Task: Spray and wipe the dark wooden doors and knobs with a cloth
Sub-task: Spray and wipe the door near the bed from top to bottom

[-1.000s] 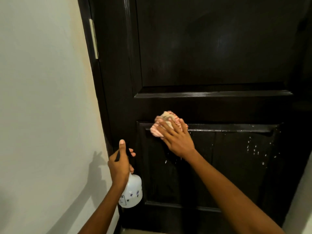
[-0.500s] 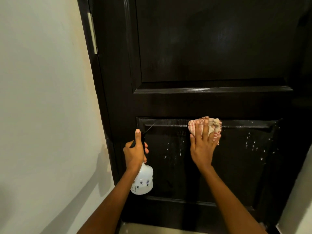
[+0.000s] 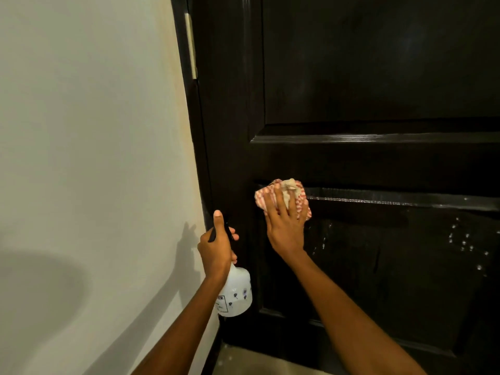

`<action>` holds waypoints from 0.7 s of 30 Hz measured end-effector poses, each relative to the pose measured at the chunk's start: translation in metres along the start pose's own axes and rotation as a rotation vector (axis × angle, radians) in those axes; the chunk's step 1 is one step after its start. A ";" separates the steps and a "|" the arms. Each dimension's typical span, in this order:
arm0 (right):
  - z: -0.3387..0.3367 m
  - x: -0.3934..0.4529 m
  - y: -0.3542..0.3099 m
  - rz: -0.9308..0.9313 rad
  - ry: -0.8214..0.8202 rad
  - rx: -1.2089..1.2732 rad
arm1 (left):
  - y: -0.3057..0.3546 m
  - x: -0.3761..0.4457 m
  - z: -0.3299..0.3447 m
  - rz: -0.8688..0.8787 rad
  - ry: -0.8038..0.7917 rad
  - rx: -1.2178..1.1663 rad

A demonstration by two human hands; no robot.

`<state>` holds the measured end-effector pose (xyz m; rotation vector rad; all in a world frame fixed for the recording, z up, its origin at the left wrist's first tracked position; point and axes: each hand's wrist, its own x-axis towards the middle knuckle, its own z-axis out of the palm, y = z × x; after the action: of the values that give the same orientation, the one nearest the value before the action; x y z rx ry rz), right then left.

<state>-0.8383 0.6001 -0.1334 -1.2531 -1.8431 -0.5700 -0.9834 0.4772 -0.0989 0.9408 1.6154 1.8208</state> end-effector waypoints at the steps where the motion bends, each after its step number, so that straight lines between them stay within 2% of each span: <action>1: 0.003 0.005 -0.009 -0.062 -0.010 0.005 | -0.002 0.001 -0.004 0.004 0.008 0.007; 6: 0.014 0.012 -0.013 -0.232 -0.081 -0.054 | -0.011 -0.002 -0.018 -0.019 0.032 0.015; 8: 0.021 -0.004 0.007 -0.381 -0.147 -0.115 | -0.017 -0.006 -0.020 -0.029 0.031 0.022; 12: 0.035 -0.076 0.049 -0.795 -0.499 -0.339 | -0.030 -0.021 -0.022 -0.065 -0.006 0.021; 14: 0.043 -0.090 0.059 -0.927 -0.563 -0.413 | -0.034 -0.029 -0.020 -0.066 -0.012 0.014; 17: 0.039 -0.084 0.051 -0.909 -0.516 -0.458 | -0.037 -0.036 -0.021 -0.073 -0.019 0.016; 21: 0.004 -0.045 0.048 -0.638 -0.282 -0.308 | -0.034 -0.041 -0.016 -0.070 -0.035 0.008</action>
<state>-0.7885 0.5975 -0.1765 -0.9464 -2.4818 -1.0987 -0.9727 0.4404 -0.1394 0.9027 1.6150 1.7432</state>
